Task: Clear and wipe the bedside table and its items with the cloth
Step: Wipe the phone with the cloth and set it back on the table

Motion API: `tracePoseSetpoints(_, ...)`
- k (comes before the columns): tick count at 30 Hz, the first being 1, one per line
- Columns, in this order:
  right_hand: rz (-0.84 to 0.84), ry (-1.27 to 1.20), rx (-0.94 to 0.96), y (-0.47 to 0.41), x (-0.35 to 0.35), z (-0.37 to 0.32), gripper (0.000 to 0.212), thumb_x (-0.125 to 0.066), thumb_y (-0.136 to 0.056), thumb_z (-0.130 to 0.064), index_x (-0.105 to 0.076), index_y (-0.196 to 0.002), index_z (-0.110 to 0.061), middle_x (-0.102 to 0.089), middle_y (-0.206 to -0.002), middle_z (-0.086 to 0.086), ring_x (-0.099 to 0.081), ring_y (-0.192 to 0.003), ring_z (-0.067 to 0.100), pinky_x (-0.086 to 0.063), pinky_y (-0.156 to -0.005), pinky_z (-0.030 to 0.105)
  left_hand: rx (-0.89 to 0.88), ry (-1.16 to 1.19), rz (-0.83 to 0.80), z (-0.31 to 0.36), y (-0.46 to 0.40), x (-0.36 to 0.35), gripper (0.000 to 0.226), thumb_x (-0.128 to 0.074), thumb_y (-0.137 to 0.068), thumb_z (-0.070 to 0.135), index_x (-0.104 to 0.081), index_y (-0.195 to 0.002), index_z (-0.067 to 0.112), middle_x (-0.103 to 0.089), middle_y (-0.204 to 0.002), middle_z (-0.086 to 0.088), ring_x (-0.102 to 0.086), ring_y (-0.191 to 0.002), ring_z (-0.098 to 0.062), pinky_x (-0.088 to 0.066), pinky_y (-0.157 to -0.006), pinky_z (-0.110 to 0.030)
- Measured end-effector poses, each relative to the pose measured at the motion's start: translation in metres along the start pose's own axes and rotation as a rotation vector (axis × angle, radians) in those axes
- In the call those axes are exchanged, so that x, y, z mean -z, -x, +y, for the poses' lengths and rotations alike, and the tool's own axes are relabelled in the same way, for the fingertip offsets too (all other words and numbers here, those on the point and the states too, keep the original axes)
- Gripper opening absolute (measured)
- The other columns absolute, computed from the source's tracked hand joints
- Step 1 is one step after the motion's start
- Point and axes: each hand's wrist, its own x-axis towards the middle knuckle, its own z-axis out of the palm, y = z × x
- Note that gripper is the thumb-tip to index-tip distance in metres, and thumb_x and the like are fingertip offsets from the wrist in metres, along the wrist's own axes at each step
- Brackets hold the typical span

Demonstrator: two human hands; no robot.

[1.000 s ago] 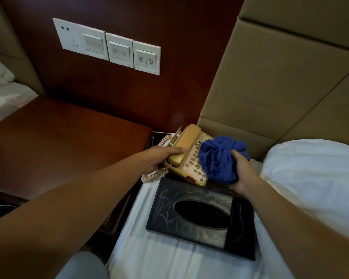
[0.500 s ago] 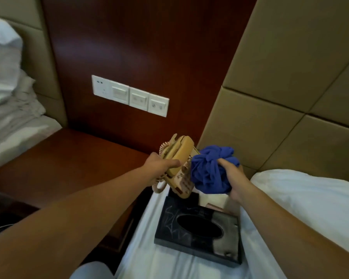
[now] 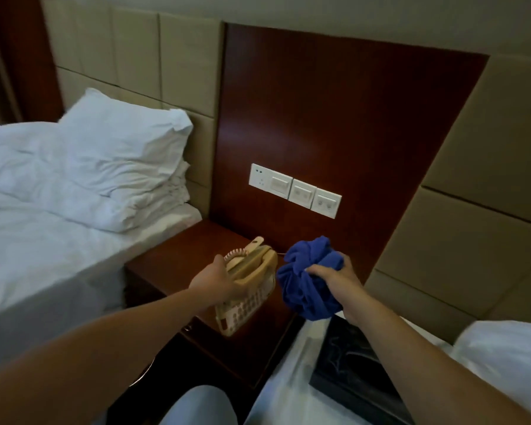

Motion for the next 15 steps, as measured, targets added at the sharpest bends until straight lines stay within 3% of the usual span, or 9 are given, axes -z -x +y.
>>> tracePoseSetpoints(5,-0.096,0.220,0.069,-0.005,-0.023,0.001,0.071,-0.086,-0.076,-0.024,-0.039,-0.127,-0.042,-0.058,-0.116,-0.006,-0.063,-0.100,0.022,-0.056,-0.087,0.047,-0.006,-0.083,0.018,-0.030,0.001,-0.008,0.082,-0.082,-0.072,0.054,-0.039,-0.134,0.021,-0.060,-0.097,0.008,-0.066,-0.075,-0.009,-0.048,-0.050,-0.023)
tracePoseSetpoints(9,-0.136,0.418,0.143,-0.019,-0.033,-0.004,0.079,-0.086,-0.074,-0.027,-0.037,-0.132,-0.047,-0.056,-0.121,-0.008,-0.062,-0.105,0.021,-0.055,-0.092,0.049,-0.049,-0.121,-0.006,-0.041,-0.017,-0.014,0.083,-0.081,-0.076,0.055,-0.037,-0.137,0.020,-0.060,-0.095,0.007,-0.064,-0.074,-0.009,-0.044,-0.047,-0.022)
tracePoseSetpoints(12,-0.159,0.568,0.213,-0.037,-0.042,-0.014,0.080,-0.084,-0.075,-0.030,-0.035,-0.135,-0.049,-0.056,-0.124,-0.007,-0.061,-0.108,0.021,-0.055,-0.094,0.050,-0.100,-0.144,-0.005,-0.047,-0.035,-0.020,0.084,-0.078,-0.075,0.063,-0.037,-0.137,0.023,-0.064,-0.094,0.006,-0.066,-0.076,-0.011,-0.061,-0.058,-0.034)
tracePoseSetpoints(15,-0.137,0.745,0.297,-0.061,-0.059,-0.028,0.082,-0.080,-0.071,-0.039,-0.031,-0.135,-0.052,-0.055,-0.127,-0.003,-0.061,-0.107,0.024,-0.055,-0.090,0.050,-0.146,-0.185,0.001,-0.049,-0.052,-0.020,0.082,-0.074,-0.076,0.067,-0.040,-0.139,0.027,-0.064,-0.097,0.009,-0.065,-0.081,-0.010,-0.064,-0.071,-0.037)
